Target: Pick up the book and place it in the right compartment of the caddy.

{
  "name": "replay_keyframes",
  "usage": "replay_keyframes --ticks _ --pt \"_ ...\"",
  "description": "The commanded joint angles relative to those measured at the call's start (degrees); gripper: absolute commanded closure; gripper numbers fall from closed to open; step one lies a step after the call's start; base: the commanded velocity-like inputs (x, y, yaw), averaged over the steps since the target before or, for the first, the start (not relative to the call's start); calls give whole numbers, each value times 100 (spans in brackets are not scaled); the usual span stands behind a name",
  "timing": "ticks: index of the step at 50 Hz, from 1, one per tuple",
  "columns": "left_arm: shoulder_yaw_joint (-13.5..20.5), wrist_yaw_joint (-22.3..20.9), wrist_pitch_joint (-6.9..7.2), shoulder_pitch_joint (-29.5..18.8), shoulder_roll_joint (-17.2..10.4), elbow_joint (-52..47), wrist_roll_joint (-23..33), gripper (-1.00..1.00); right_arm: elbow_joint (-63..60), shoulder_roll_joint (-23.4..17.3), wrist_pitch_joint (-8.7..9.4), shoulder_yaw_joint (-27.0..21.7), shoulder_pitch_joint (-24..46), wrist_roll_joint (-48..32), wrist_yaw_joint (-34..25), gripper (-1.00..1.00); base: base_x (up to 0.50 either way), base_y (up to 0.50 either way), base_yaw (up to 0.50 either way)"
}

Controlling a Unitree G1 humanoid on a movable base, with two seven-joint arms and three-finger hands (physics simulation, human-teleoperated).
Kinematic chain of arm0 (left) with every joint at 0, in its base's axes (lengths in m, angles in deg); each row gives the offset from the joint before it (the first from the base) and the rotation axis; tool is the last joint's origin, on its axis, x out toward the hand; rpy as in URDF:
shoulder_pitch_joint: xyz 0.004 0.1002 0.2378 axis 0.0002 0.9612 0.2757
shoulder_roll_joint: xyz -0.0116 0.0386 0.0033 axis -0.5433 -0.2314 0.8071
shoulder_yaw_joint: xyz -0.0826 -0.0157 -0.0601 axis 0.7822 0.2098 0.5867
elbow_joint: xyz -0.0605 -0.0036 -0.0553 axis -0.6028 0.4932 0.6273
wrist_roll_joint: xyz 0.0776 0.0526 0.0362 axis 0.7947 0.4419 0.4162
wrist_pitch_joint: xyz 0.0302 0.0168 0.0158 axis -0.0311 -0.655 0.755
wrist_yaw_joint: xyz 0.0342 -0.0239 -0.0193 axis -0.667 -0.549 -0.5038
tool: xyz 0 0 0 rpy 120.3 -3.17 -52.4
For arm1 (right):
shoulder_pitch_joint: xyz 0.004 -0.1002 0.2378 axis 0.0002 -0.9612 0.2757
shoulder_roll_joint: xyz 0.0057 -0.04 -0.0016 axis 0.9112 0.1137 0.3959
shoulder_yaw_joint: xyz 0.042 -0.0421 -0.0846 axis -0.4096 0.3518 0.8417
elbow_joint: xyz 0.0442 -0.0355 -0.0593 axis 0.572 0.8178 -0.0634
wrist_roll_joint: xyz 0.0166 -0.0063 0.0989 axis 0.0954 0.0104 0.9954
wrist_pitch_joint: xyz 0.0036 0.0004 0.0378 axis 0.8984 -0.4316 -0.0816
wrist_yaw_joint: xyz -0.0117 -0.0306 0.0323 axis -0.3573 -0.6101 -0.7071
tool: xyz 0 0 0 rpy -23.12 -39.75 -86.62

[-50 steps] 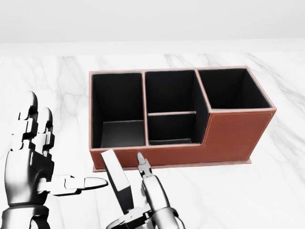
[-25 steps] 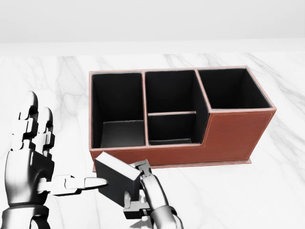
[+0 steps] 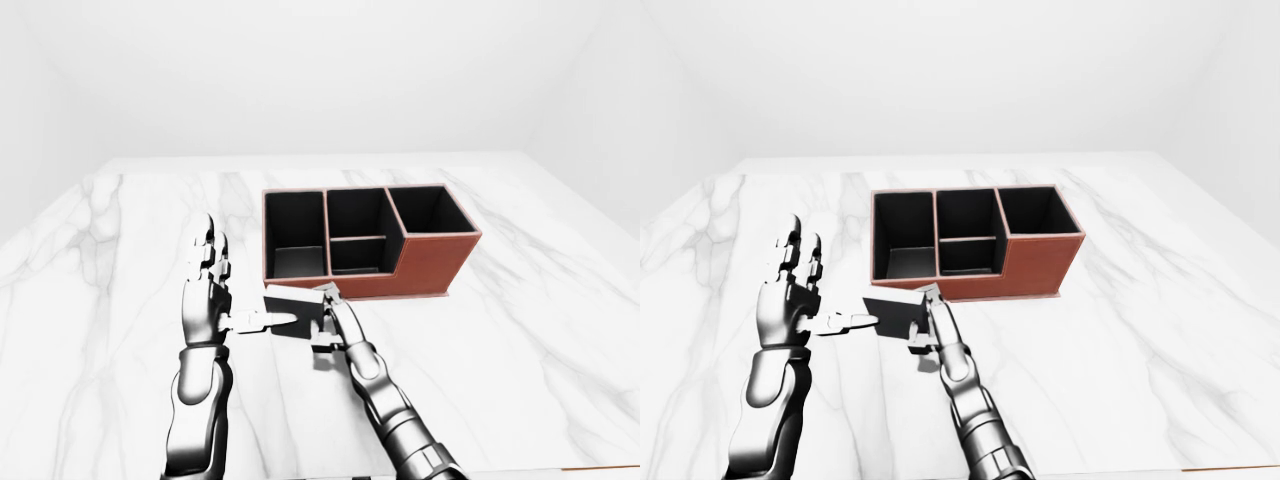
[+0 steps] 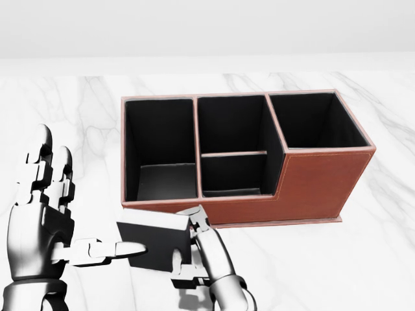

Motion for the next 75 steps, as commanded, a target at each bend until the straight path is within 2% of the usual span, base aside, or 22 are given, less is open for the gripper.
replay_keyframes --ticks 1,8,22,41,43,46,52,57,65,67,72,75 --pt "-24 -71 -50 -5 19 248 18 -100 -706 -48 0 47 -116 320 -110 100 0 0 0" --pt "-15 -78 -95 -31 14 324 8 -100 -889 -73 0 46 -109 386 -132 100 0 0 0" --pt "-21 -73 -39 -26 16 275 10 -100 -1817 -197 0 -66 56 585 -220 100 0 0 0" --pt "-22 -74 -39 -26 15 275 12 -100 -2477 -577 0 -613 980 830 -266 100 0 0 0" --pt "-22 -75 -41 -26 15 275 13 -100 -2482 -607 23 -648 1048 849 -263 100 0 0 0" --pt "-21 -73 -42 -26 15 275 11 -100 -2486 -753 221 -811 1364 885 -268 100 0 0 0" --pt "-21 -73 -46 -27 16 277 13 -100 -2199 -981 226 -1002 1724 949 -251 100 0 0 0" --pt "-9 -72 -44 -41 10 342 13 -100 -2288 -1138 401 -1143 1879 1053 -238 100 0 0 0" --pt "-19 -64 -3 -41 13 309 21 -100 -2118 -1505 467 -1407 2180 1254 -195 100 0 0 0" --pt "-21 -63 -10 -45 14 319 23 -100 -2085 -1600 502 -1490 2222 1335 -188 100 0 0 0" --pt "-17 -66 -68 -55 13 387 21 -100 -1861 -1809 405 -1613 2336 1411 -151 100 0 0 0" --pt "-20 -64 -76 -54 13 390 21 -100 -1830 -1962 467 -1711 2415 1481 -143 100 0 0 0"
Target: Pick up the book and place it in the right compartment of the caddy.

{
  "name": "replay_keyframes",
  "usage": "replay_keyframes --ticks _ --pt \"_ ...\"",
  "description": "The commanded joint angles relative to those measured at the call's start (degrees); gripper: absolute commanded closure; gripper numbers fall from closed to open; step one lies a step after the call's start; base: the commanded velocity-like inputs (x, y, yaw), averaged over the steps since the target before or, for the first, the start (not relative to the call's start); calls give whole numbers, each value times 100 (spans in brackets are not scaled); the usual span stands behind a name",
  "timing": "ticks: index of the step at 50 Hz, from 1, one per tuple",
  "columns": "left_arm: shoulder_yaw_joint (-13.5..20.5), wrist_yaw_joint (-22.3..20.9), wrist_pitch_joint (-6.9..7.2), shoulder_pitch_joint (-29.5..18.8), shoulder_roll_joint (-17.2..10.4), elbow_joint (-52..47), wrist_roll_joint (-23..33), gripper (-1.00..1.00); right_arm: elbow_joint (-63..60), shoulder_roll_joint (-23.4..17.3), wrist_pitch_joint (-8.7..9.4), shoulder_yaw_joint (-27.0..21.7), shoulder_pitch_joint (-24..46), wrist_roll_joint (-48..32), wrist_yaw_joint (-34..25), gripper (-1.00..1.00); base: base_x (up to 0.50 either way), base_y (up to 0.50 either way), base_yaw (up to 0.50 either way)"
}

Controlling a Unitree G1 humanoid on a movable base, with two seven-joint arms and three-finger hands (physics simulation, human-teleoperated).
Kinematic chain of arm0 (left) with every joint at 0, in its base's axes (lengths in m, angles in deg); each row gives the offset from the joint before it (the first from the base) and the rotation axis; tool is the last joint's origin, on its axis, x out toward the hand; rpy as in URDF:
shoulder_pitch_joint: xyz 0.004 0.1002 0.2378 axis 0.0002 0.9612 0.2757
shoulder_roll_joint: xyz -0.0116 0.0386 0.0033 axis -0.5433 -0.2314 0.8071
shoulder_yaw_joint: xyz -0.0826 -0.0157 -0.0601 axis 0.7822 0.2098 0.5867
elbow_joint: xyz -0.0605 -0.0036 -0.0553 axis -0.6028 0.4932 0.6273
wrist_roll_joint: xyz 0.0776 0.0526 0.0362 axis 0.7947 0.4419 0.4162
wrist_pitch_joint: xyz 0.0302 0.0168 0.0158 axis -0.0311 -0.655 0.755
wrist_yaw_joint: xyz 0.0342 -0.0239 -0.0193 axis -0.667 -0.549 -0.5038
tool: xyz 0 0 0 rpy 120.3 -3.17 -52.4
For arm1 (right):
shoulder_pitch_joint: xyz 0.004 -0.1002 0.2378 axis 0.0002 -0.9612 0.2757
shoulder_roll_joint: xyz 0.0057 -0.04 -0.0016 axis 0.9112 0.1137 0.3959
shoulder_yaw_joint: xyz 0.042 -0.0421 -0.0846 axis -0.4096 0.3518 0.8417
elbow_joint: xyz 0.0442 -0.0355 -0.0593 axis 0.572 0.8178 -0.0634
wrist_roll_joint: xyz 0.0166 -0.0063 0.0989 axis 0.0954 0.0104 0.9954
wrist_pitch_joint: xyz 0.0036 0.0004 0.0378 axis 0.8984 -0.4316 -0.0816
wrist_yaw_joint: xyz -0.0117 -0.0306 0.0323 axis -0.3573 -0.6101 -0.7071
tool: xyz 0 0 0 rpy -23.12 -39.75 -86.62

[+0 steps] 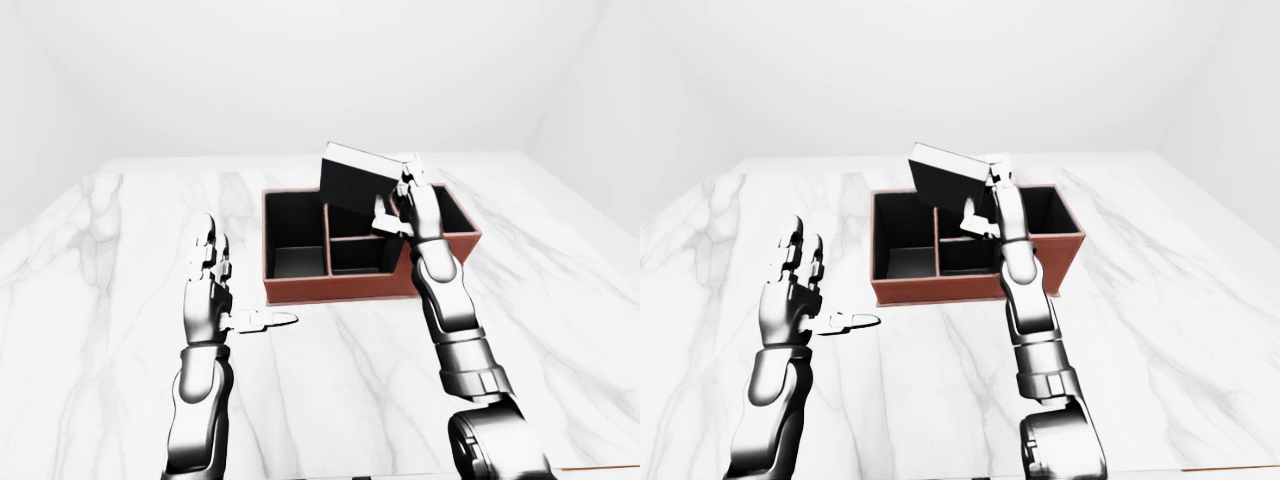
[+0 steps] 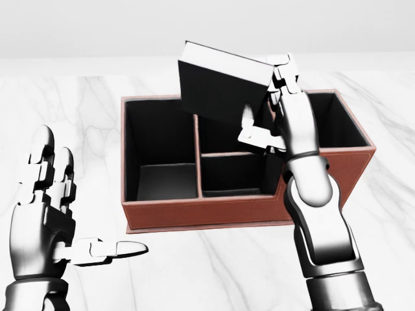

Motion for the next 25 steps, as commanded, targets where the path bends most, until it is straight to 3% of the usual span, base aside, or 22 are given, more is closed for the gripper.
replay_keyframes --ticks 1,12,25 --pt "-25 -71 -74 -13 18 284 18 -100 369 -509 9 -443 441 486 128 100 0 0 0" --pt "-29 -70 -27 -14 17 235 20 -100 779 -992 -127 -734 605 774 241 100 0 0 0" --pt "-42 -70 43 25 21 131 41 -100 904 -1454 -139 -1026 558 1009 236 100 0 0 0"
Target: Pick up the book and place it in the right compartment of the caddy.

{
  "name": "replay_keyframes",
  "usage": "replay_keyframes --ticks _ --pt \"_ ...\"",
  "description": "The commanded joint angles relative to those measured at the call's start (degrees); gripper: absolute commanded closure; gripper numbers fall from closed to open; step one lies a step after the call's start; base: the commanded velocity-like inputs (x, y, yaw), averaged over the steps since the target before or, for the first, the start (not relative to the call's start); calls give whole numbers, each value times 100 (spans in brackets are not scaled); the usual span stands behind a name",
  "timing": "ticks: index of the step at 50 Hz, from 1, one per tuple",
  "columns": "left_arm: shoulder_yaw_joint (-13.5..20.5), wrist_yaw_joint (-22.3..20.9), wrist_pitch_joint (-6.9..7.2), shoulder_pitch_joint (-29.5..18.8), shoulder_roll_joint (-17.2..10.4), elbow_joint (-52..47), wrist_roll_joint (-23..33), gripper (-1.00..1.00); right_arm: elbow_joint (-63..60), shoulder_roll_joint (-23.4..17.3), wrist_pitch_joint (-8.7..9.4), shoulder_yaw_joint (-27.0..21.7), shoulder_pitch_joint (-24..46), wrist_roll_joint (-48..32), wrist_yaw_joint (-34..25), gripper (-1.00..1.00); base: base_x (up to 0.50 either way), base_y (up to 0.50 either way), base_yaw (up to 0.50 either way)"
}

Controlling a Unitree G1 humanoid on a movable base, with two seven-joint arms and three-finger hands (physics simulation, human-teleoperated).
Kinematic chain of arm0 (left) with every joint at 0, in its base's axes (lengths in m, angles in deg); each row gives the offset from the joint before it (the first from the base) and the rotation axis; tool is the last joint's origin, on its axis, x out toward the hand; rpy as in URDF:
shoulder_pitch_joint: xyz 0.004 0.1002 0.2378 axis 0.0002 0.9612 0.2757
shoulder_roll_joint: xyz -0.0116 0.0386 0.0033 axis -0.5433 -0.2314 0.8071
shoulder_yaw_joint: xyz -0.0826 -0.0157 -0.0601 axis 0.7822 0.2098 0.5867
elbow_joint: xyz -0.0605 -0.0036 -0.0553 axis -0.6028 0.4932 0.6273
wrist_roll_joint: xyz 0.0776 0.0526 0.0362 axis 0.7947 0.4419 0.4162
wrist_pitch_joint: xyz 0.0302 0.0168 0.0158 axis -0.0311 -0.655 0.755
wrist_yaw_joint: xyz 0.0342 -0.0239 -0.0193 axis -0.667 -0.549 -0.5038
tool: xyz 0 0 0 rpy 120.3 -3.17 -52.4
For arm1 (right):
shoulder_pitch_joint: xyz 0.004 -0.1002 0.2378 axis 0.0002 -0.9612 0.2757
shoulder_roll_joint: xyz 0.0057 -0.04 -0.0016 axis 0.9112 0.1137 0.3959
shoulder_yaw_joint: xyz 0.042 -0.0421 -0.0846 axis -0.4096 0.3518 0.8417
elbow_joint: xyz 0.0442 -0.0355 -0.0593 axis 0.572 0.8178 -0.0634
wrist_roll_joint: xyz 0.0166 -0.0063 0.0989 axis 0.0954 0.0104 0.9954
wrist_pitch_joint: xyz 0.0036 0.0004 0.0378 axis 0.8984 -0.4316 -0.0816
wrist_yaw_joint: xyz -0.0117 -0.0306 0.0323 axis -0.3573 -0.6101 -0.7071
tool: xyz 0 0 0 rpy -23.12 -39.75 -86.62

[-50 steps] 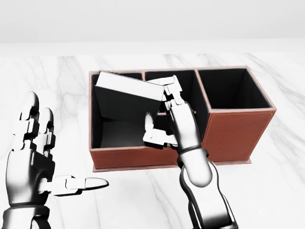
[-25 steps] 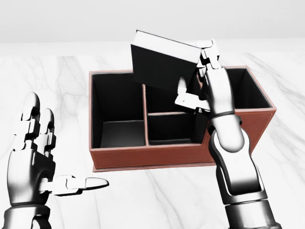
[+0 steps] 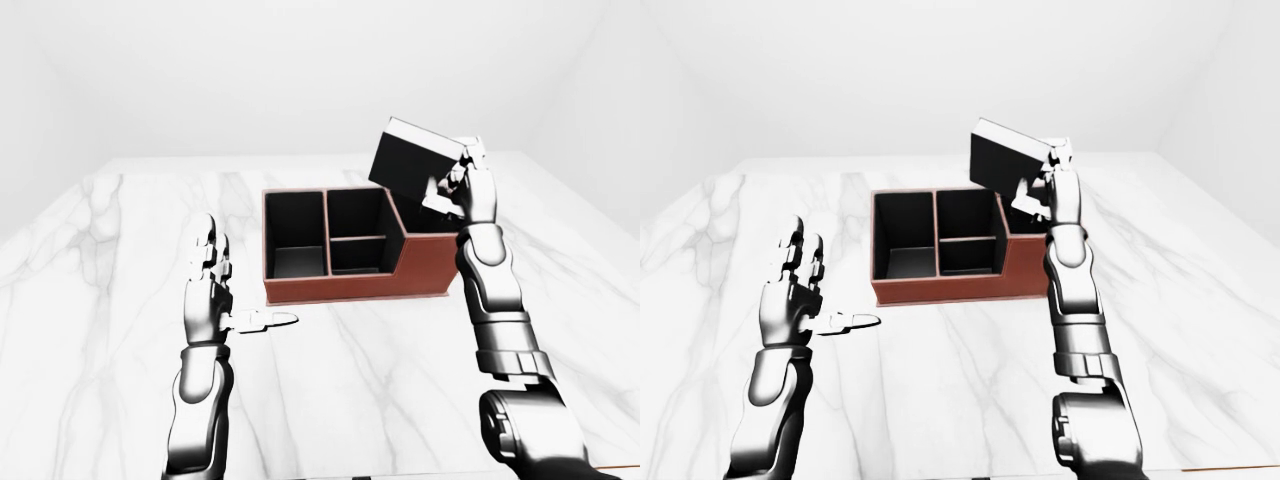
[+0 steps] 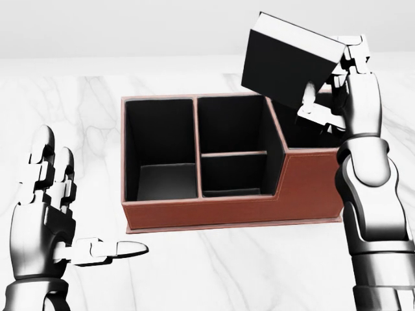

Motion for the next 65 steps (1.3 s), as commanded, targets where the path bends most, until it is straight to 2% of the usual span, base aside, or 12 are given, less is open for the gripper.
replay_keyframes --ticks 1,8,16,37,65 --pt "-31 -74 12 21 21 161 28 -100 300 -422 -96 -350 139 425 90 100 0 0 0" --pt "-23 -74 -27 -16 19 239 27 -100 617 -544 -291 -400 154 443 86 100 0 0 0" --pt "-25 -69 -53 -29 18 278 32 -100 838 -666 -375 -462 143 474 88 100 0 0 0" --pt "-24 -67 -28 -40 15 268 35 -100 1625 -846 -375 -458 349 373 77 100 0 0 0" --pt "-24 -66 -28 -40 15 268 34 -100 3680 -931 -375 -260 1293 91 162 100 0 0 0"
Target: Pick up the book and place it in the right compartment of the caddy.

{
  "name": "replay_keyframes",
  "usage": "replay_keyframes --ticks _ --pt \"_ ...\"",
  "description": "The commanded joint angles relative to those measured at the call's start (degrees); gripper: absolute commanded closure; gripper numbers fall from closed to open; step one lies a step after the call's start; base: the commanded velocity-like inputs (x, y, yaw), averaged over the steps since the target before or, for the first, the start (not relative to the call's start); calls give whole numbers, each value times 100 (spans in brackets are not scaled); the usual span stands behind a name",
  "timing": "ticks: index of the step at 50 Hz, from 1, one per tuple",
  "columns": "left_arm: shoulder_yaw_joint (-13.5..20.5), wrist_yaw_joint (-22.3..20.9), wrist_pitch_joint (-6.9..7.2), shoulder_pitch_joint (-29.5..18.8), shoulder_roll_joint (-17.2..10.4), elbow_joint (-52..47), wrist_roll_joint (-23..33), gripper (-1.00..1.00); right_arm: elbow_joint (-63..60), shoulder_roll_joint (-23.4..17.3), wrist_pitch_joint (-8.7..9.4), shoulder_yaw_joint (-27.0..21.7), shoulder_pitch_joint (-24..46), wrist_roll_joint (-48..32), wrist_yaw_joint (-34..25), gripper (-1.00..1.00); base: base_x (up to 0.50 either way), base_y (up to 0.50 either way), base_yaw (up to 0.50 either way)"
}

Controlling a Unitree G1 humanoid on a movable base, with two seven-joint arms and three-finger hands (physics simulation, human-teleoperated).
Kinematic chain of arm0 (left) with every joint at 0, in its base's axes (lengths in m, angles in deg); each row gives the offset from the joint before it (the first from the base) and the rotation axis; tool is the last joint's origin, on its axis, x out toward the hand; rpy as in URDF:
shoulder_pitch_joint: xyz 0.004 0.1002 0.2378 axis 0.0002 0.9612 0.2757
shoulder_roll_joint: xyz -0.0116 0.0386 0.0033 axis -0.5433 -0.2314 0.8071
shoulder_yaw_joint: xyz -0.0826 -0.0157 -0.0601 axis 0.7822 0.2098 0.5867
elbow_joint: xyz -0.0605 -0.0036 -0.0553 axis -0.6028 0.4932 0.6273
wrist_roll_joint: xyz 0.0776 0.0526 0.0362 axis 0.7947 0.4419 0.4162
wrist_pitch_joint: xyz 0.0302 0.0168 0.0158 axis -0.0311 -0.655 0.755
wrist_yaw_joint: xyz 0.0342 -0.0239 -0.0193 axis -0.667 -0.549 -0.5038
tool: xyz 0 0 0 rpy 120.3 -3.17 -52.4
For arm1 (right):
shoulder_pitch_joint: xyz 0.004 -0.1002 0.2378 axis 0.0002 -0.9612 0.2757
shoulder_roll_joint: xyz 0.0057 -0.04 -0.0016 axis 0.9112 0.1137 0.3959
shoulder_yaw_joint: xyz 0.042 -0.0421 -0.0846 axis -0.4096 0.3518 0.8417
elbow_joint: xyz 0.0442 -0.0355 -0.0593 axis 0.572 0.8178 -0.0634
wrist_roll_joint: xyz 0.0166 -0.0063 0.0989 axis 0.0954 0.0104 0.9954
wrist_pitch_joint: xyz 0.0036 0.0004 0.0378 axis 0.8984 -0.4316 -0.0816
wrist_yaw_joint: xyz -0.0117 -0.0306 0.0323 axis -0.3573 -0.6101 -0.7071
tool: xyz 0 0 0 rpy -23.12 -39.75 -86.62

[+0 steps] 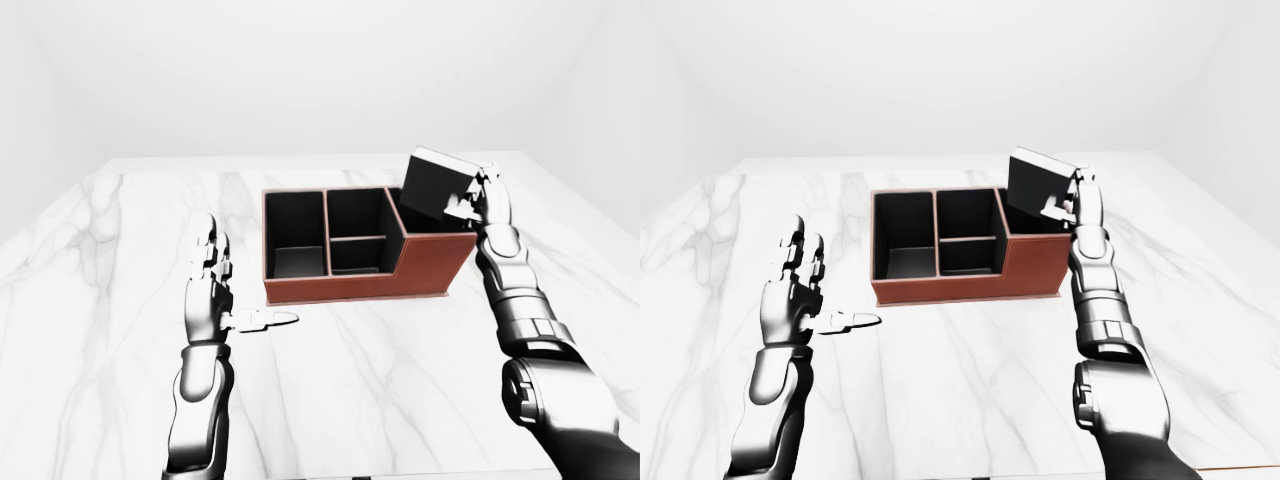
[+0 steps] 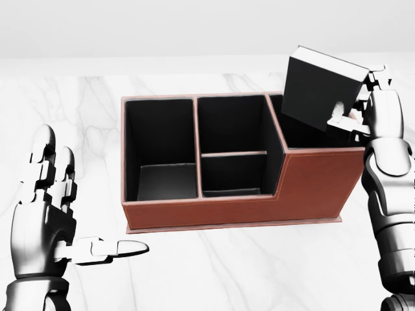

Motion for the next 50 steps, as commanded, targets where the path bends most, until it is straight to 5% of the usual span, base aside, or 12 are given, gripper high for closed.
replay_keyframes --ticks 1,50 --pt "-21 -74 -43 -9 17 245 16 -100 766 -54 0 -85 415 112 75 100 0 0 0" --pt "-20 -73 -46 -9 18 246 14 -100 2186 -108 0 -28 1321 -192 216 100 0 0 0"
